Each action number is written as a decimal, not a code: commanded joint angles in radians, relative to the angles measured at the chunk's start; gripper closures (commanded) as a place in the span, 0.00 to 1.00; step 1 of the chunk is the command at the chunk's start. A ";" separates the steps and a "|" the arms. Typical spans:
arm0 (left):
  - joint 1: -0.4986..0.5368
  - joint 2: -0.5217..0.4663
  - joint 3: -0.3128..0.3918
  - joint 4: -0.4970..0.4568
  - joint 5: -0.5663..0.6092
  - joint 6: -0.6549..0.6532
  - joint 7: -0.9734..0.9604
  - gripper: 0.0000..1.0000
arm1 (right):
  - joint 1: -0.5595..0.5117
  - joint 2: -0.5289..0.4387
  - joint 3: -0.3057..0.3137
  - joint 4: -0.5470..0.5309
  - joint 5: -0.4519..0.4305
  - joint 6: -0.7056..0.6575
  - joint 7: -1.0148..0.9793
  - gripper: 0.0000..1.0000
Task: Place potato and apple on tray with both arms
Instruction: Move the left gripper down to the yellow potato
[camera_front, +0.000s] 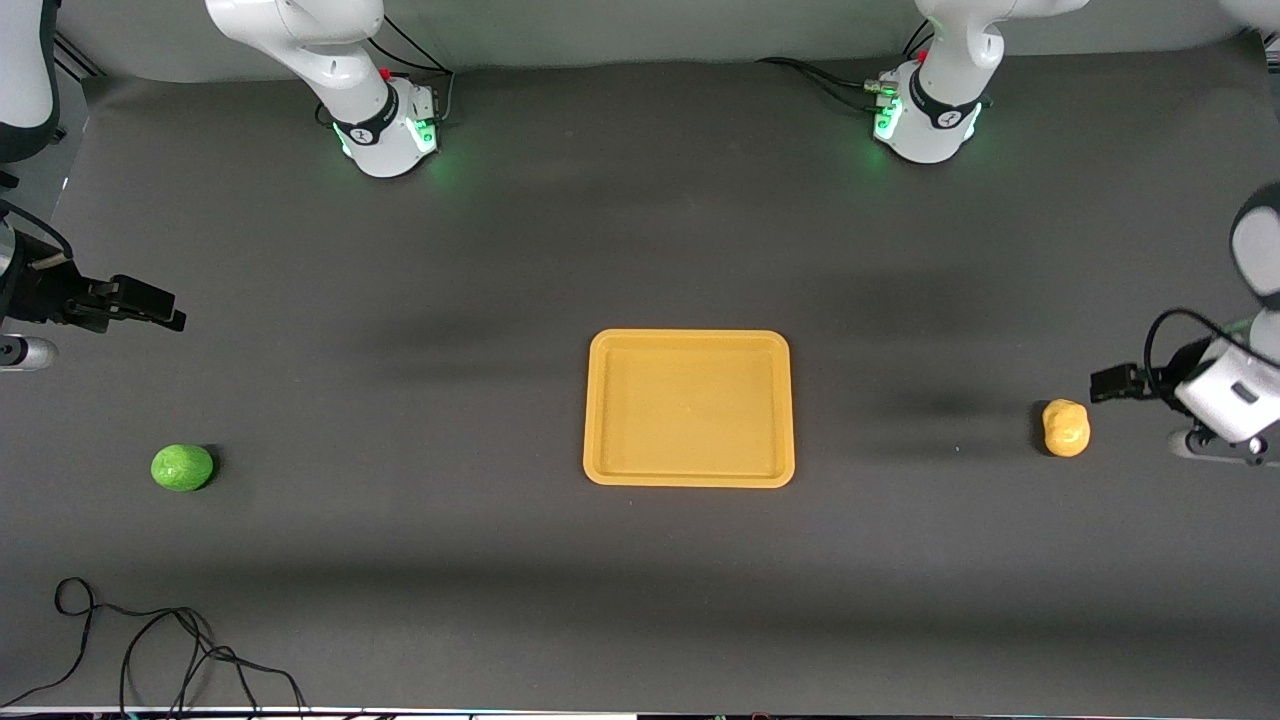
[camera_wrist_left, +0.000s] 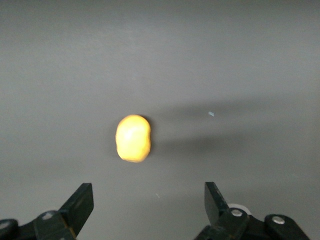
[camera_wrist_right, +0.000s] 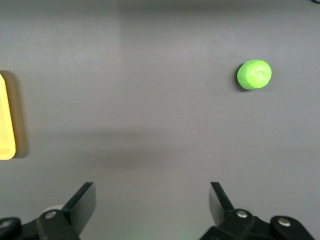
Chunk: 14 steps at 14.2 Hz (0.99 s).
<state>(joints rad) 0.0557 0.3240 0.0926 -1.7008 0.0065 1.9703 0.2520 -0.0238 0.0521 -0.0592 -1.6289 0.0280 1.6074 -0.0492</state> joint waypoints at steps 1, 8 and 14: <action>0.059 0.042 -0.002 -0.077 0.009 0.148 0.099 0.01 | -0.001 0.005 -0.001 0.012 0.007 -0.015 0.009 0.00; 0.067 0.260 -0.002 -0.077 0.009 0.305 0.102 0.01 | -0.001 0.005 -0.001 0.011 0.006 -0.004 0.002 0.00; 0.058 0.294 -0.004 -0.092 0.009 0.311 0.105 0.39 | 0.001 -0.006 -0.001 0.004 0.006 -0.004 0.012 0.00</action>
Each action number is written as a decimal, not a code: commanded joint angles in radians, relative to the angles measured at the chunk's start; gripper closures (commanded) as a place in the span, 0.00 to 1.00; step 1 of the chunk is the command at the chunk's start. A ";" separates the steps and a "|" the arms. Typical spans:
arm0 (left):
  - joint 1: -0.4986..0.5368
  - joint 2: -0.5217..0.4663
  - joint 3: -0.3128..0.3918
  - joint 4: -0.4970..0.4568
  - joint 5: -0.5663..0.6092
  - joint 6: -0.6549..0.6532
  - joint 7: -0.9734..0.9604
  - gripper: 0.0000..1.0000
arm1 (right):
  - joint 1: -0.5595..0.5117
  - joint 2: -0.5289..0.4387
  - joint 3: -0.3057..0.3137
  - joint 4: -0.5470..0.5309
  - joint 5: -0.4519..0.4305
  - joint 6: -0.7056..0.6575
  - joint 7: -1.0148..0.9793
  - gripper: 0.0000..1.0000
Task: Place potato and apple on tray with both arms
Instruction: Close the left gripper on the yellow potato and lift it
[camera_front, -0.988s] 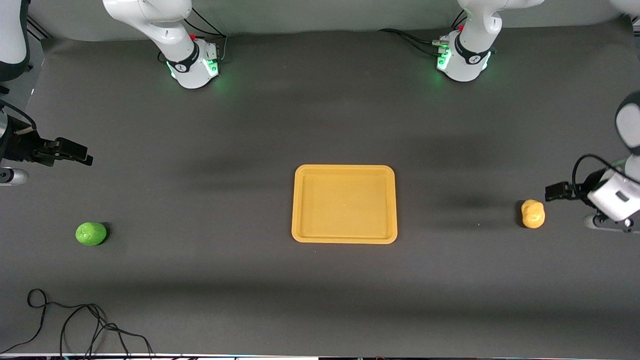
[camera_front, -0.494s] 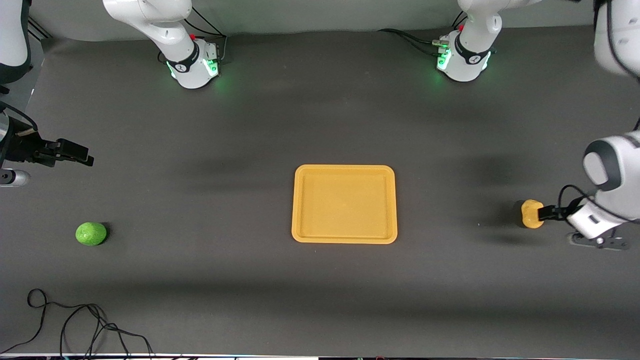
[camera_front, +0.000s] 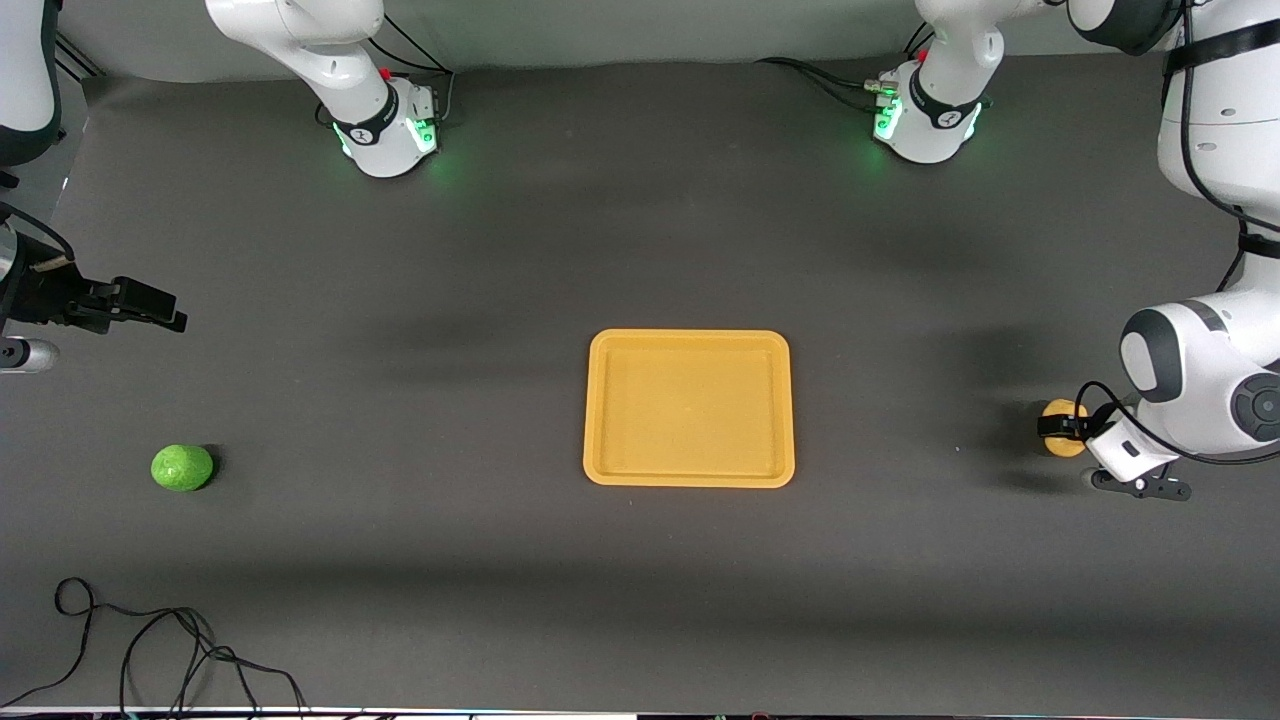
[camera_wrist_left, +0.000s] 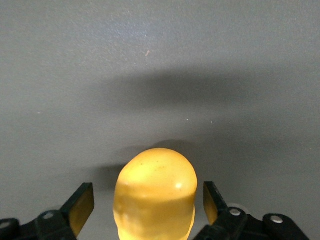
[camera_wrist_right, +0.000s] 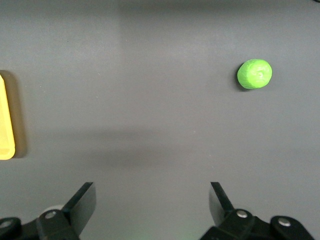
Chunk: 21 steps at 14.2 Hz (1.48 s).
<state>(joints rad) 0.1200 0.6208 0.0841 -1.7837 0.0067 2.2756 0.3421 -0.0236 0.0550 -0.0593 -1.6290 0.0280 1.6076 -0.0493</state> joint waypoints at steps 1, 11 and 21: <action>-0.002 -0.004 0.005 -0.005 0.007 -0.007 0.015 0.51 | 0.001 -0.009 -0.001 0.008 0.006 -0.005 0.014 0.00; -0.026 -0.090 -0.173 0.219 -0.027 -0.333 -0.361 0.62 | 0.001 -0.011 -0.010 0.011 0.004 -0.003 0.012 0.00; -0.252 -0.044 -0.282 0.254 -0.014 -0.329 -0.797 0.62 | -0.012 0.054 -0.203 0.011 -0.016 0.147 -0.323 0.00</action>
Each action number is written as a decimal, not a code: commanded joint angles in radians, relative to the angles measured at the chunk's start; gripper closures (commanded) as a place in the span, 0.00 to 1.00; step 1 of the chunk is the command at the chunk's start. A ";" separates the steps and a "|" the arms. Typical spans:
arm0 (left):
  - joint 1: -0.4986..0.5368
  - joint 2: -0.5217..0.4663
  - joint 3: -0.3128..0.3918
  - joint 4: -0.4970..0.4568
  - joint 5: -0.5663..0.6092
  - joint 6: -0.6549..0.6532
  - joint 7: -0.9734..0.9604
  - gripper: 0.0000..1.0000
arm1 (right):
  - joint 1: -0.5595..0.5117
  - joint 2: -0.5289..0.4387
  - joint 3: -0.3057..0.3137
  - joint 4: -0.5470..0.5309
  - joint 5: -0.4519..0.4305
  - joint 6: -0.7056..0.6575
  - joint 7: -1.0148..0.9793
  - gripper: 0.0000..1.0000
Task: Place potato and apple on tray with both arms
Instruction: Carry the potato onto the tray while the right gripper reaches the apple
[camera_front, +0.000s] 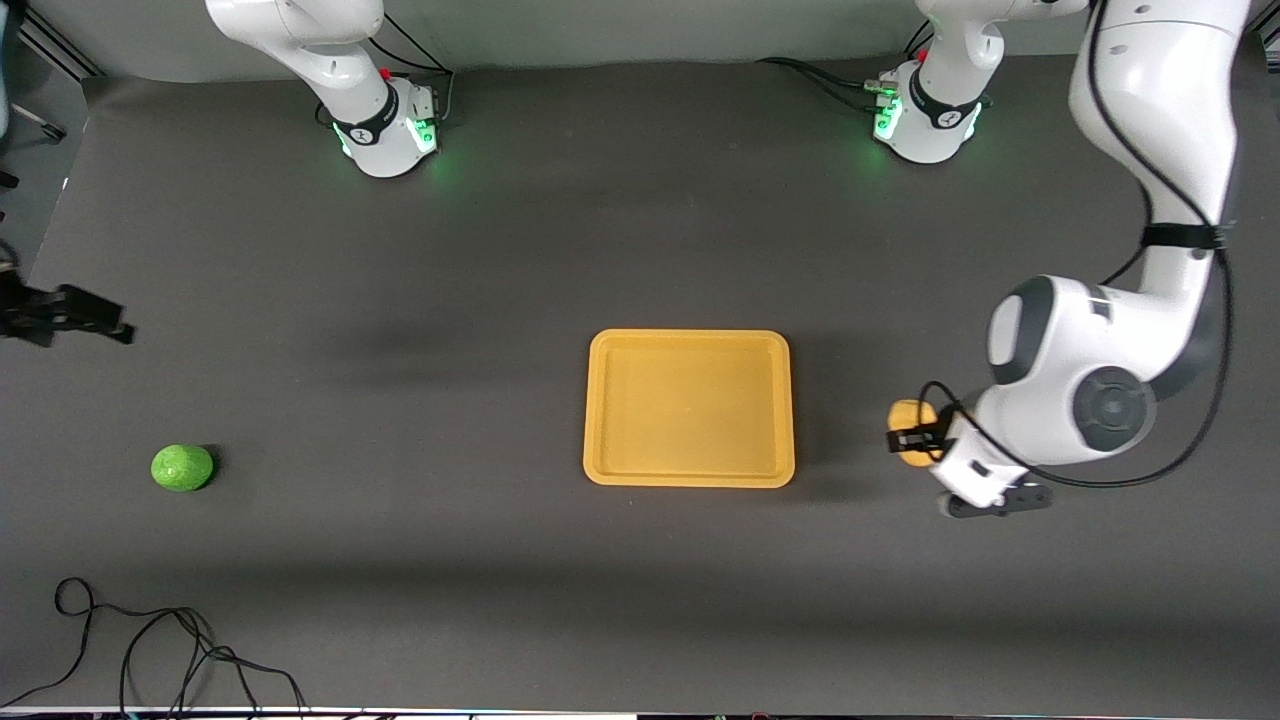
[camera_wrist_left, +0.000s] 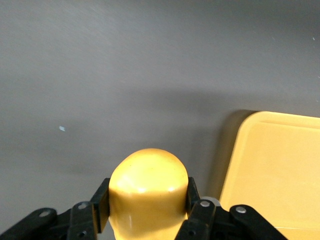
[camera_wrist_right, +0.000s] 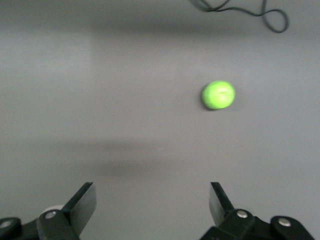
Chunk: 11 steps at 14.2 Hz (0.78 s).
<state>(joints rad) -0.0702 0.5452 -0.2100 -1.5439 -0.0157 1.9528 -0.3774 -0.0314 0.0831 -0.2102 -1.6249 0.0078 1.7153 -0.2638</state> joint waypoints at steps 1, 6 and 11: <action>-0.088 0.050 0.012 0.016 0.013 0.008 -0.107 0.62 | -0.004 0.043 -0.089 0.007 0.007 0.058 -0.164 0.00; -0.178 0.088 0.012 0.008 0.011 0.073 -0.207 0.61 | -0.005 0.095 -0.138 0.000 0.054 0.131 -0.247 0.00; -0.264 0.153 0.012 -0.002 0.013 0.173 -0.290 0.59 | -0.045 0.230 -0.140 -0.004 0.159 0.249 -0.342 0.00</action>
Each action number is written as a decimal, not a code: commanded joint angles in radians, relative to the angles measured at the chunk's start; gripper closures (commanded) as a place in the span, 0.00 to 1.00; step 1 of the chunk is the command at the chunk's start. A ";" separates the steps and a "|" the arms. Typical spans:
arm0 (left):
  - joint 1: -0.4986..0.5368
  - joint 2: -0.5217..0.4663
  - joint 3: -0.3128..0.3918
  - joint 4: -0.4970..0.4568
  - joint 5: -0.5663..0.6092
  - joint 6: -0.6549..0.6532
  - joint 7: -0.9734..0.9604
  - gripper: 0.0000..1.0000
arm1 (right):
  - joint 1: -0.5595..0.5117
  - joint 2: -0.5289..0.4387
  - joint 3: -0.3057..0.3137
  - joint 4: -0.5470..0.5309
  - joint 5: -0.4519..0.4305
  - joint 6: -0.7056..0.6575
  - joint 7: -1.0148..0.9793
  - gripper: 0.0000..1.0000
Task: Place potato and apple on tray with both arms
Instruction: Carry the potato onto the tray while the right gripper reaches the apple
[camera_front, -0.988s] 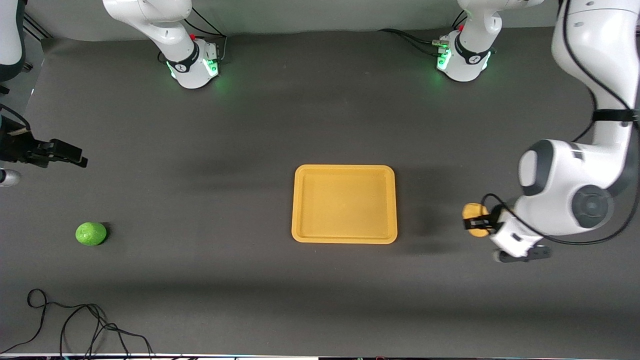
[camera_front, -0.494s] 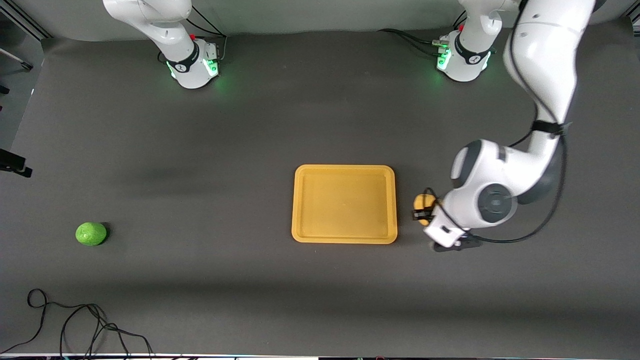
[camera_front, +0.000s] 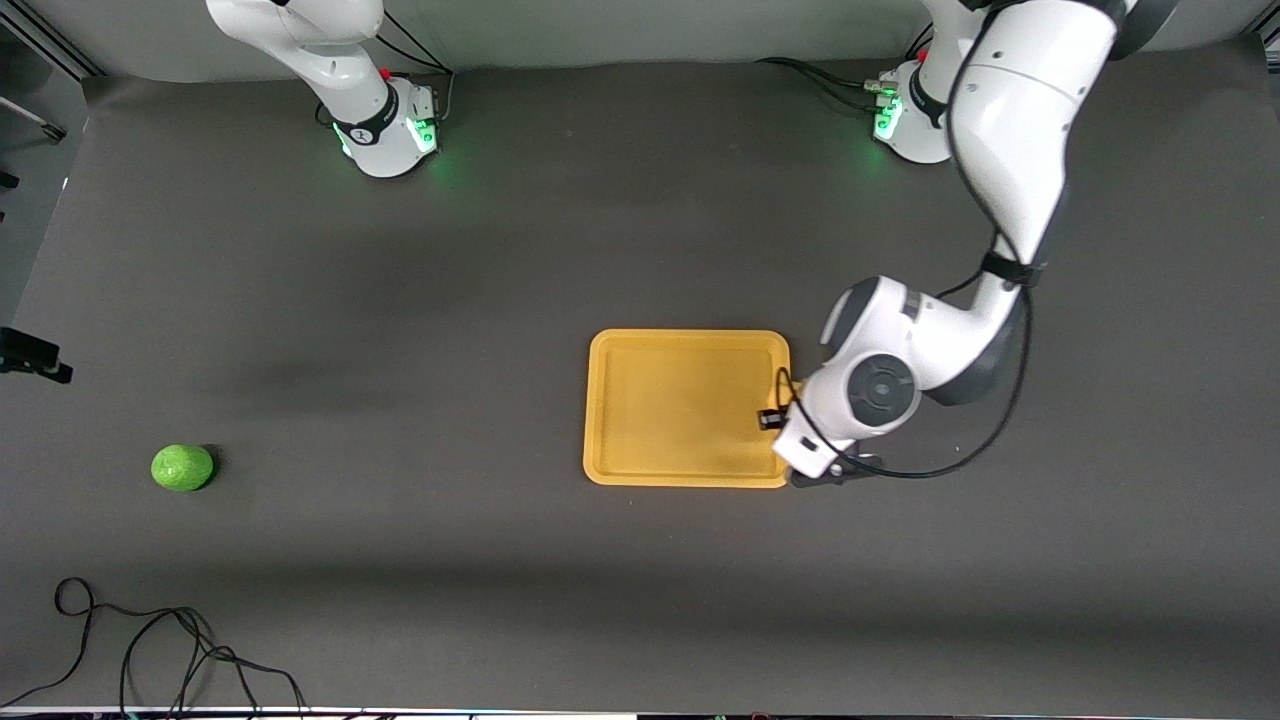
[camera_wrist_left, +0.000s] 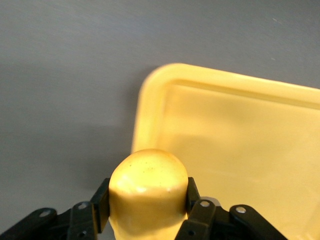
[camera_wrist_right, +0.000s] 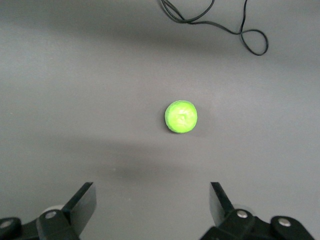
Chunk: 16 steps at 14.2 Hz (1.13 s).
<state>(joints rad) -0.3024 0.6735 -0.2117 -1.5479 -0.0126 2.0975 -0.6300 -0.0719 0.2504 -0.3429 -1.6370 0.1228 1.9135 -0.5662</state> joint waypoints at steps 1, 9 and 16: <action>-0.037 0.031 0.014 -0.001 0.010 0.029 -0.037 0.59 | 0.000 0.088 -0.007 0.000 0.046 0.096 -0.041 0.00; -0.046 0.054 0.015 -0.011 0.022 0.035 -0.022 0.18 | -0.016 0.320 -0.004 -0.029 0.209 0.346 -0.158 0.00; -0.012 -0.059 0.021 -0.001 0.022 -0.040 -0.019 0.03 | -0.017 0.395 -0.001 -0.106 0.331 0.495 -0.239 0.00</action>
<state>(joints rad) -0.3295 0.7156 -0.2021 -1.5325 -0.0061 2.1175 -0.6458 -0.0891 0.6242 -0.3429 -1.7321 0.4010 2.3638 -0.7522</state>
